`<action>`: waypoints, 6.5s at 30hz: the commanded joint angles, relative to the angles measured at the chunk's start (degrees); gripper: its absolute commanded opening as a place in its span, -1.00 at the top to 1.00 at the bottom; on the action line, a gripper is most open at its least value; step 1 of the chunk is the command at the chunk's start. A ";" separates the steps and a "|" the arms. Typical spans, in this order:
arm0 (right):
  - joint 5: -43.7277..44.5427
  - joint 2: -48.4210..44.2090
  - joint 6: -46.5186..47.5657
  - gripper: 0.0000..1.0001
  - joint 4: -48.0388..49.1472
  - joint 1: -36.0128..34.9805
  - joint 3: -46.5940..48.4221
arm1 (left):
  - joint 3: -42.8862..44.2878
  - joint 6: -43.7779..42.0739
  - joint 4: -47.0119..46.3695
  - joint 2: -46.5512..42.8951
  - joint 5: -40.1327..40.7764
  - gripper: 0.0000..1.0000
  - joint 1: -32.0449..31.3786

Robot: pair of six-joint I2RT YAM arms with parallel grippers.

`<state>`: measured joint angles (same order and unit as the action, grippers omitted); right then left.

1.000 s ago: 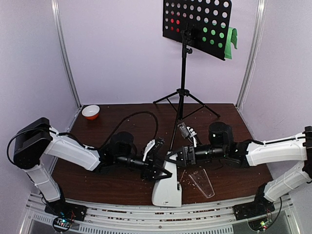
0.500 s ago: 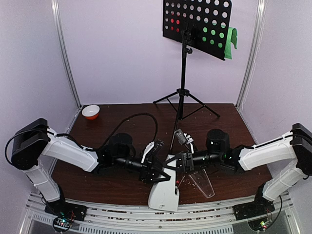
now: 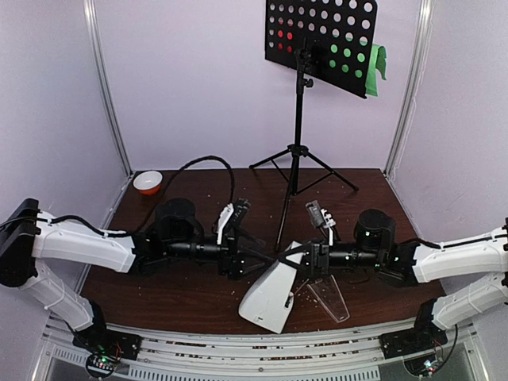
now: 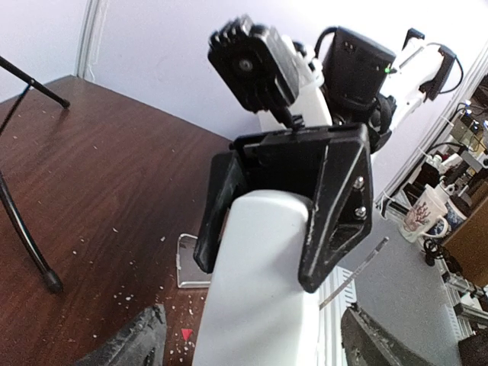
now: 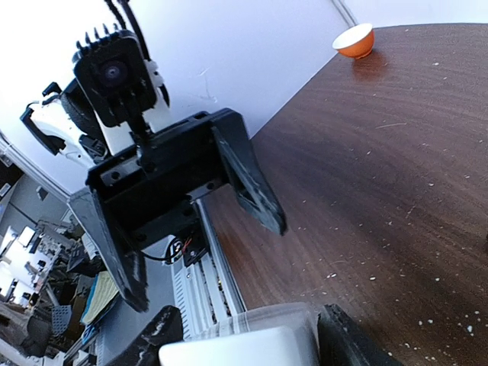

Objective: Pack up the instrument practice props

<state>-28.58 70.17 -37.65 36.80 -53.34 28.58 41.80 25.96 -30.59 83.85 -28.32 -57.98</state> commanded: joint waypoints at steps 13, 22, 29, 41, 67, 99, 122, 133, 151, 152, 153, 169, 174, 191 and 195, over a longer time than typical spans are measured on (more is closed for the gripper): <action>45.51 -0.21 8.25 0.54 -20.31 -11.00 15.37 | 13.66 0.50 33.45 -12.66 5.27 -0.77 19.42; 59.85 7.21 5.84 0.58 -17.18 -16.42 17.05 | 8.44 -4.04 33.13 -21.30 15.96 -0.89 21.02; 72.02 15.57 7.02 0.59 -24.40 -21.90 27.91 | 11.59 -6.70 40.45 -24.12 19.52 -0.95 21.07; 79.17 26.44 -1.76 0.60 -33.63 -24.83 38.91 | 20.01 -13.37 50.25 -22.31 24.77 -0.97 21.08; 71.51 6.76 -7.67 -0.86 -42.26 -20.53 25.77 | 9.71 -19.56 42.39 -27.34 39.70 -0.97 25.43; 38.63 23.41 -15.31 0.25 -14.66 -12.08 11.16 | 8.40 -19.82 41.92 -26.01 32.17 -0.96 34.88; 52.87 5.13 -8.62 -0.78 -13.71 -27.51 2.40 | 13.84 -16.10 41.82 -23.18 25.36 -0.96 34.79; 31.96 -1.40 12.52 -1.00 3.03 -23.13 1.43 | 28.85 -20.39 33.64 -14.23 18.06 -0.96 34.62; 9.58 15.18 31.76 -1.00 3.62 -9.55 16.10 | 19.07 -20.45 28.64 -15.24 19.45 -0.96 34.78; 8.71 16.19 32.17 -1.00 3.41 -9.37 17.03 | 19.09 -20.47 28.73 -15.21 19.56 -0.96 34.77; 8.02 17.11 32.68 -1.00 3.02 -9.22 18.05 | 19.11 -20.47 28.81 -15.32 19.71 -0.96 34.78; 8.15 25.41 31.83 -1.00 7.66 -7.49 19.74 | 19.17 -20.96 29.61 -15.83 22.68 -0.96 34.77; 9.43 27.46 31.76 -1.00 10.70 -7.54 18.51 | 18.45 -21.06 29.23 -15.85 22.22 -0.96 34.77; 10.52 29.64 30.37 -1.00 15.31 -6.82 14.66 | 18.67 -21.27 29.53 -14.43 23.16 -0.96 34.79; 10.08 29.52 30.11 -0.99 15.47 -6.39 14.14 | 18.67 -21.35 29.62 -14.28 23.63 -0.96 34.78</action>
<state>-19.09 100.18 -6.66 49.91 -60.40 43.51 60.31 5.43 1.13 68.95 -5.58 -23.33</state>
